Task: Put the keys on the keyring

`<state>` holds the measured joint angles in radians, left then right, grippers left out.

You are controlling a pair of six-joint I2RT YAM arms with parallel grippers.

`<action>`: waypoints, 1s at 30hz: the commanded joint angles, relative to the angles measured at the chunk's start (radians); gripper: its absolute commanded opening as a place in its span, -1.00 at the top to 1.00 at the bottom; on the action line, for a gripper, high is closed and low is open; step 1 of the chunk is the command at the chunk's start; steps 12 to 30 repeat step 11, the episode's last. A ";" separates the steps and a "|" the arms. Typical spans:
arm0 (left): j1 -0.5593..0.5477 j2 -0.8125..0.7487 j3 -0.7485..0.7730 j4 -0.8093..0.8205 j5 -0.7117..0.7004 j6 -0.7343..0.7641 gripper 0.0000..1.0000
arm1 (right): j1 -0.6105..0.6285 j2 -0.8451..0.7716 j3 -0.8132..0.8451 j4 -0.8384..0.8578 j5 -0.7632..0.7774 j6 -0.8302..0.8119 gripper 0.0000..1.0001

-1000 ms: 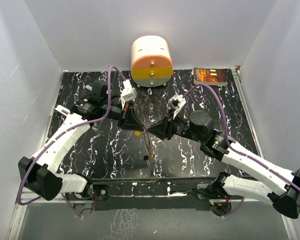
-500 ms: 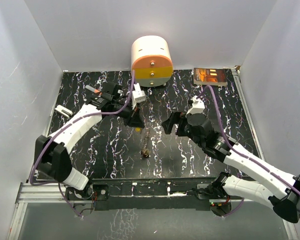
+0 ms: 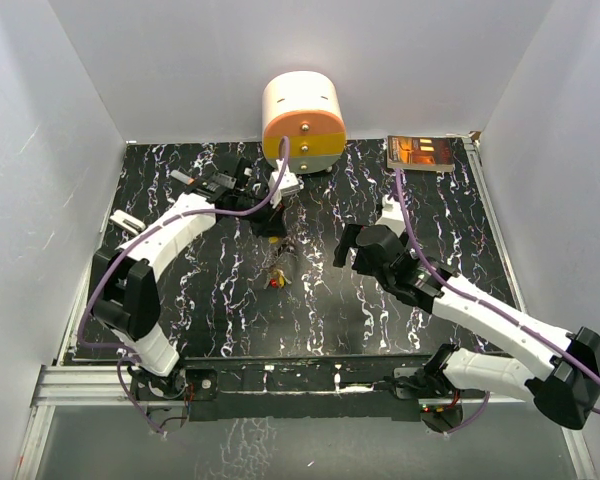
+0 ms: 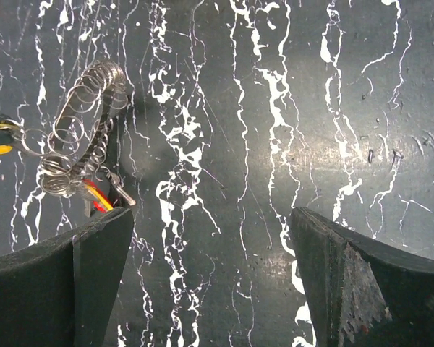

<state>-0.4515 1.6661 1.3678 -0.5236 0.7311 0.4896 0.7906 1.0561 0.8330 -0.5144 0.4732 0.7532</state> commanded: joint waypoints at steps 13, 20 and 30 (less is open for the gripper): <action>0.050 -0.049 0.003 0.031 -0.101 0.017 -0.16 | -0.001 -0.039 0.024 0.020 0.051 0.017 -0.98; 0.050 -0.049 0.003 0.031 -0.101 0.017 -0.16 | -0.001 -0.039 0.024 0.020 0.051 0.017 -0.98; 0.050 -0.049 0.003 0.031 -0.101 0.017 -0.16 | -0.001 -0.039 0.024 0.020 0.051 0.017 -0.98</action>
